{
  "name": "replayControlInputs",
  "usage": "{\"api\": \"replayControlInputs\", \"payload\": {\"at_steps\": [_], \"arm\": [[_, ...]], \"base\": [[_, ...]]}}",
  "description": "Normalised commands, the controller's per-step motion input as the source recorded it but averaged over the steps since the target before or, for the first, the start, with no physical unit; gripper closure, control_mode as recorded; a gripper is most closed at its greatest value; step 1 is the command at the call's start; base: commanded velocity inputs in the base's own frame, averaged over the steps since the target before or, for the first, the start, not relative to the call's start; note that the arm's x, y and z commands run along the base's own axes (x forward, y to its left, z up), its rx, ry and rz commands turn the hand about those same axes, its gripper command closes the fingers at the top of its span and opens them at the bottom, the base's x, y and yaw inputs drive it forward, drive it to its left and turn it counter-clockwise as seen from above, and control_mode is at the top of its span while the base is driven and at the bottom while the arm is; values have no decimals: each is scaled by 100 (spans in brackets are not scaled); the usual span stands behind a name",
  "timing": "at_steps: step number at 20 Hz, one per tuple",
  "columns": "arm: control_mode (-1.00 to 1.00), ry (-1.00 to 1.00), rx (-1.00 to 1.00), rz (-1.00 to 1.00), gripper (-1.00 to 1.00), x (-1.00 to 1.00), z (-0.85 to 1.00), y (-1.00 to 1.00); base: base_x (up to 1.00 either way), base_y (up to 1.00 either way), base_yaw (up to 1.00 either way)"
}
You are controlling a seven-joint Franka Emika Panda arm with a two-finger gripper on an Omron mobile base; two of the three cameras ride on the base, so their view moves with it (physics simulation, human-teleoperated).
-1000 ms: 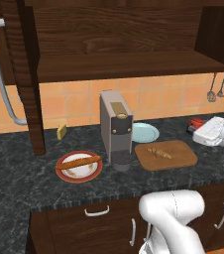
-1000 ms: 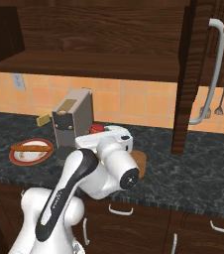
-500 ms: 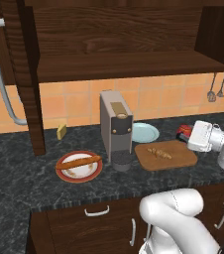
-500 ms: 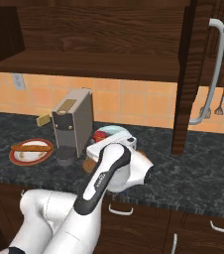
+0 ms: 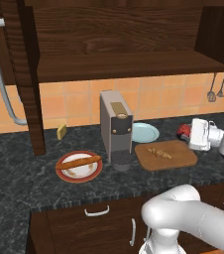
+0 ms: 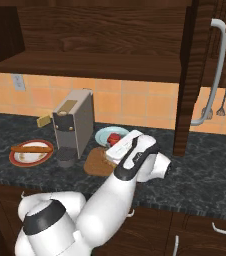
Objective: From the different types of pastries on the counter, select a croissant and place it on the cutting board. Then retrieve a jar of jam from the cabinet and place it alongside the croissant on the cutting board.
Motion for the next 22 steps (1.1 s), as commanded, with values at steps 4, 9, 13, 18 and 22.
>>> {"api": "replayControlInputs", "payload": {"at_steps": [4, 9, 13, 18, 22], "arm": [[-100, 0, -16, 0, 100, 6, -19, -7], [-100, 0, -14, 5, 100, 0, -60, -1], [-100, 7, -15, 9, 100, 14, -38, 9], [-100, 21, -6, 8, 100, 37, -11, 7], [-100, 3, 0, 11, 100, 33, -36, 0]], "base": [[0, 0, 0], [0, 0, 0], [0, 0, 0], [0, 0, 0], [0, 0, 0]]}}
